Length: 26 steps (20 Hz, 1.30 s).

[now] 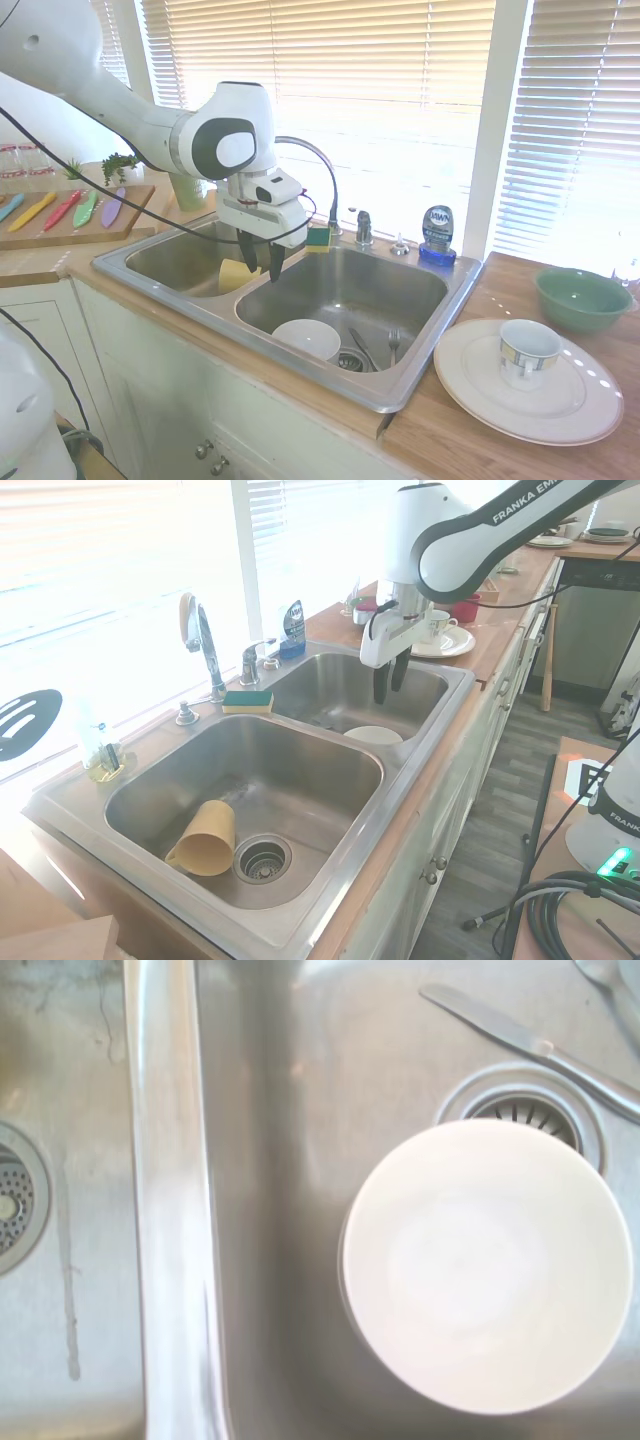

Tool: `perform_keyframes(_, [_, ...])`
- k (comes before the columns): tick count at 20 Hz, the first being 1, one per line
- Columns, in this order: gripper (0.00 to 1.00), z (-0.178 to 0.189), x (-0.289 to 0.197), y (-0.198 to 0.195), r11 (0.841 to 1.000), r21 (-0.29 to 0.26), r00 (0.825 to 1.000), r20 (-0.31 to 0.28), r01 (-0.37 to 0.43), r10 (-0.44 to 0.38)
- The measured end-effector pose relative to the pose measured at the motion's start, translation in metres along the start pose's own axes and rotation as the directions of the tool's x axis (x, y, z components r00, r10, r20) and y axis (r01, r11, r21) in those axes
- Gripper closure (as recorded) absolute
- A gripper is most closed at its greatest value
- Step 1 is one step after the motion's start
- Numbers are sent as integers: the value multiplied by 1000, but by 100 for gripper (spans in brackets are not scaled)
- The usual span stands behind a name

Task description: Turn on the faucet

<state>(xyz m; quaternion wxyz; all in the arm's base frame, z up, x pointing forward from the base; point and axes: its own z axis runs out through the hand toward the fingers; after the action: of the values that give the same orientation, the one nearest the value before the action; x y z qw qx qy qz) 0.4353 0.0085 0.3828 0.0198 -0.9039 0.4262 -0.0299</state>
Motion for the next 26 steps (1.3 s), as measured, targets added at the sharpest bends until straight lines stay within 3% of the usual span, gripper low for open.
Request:
perform_keyframes(7, [100, 2, 31, -17, 999, 15, 999, -2, -33, 33])
perform_keyframes(26, [100, 17, 146, -116, 988, 94, 992, -24, -119, 122])
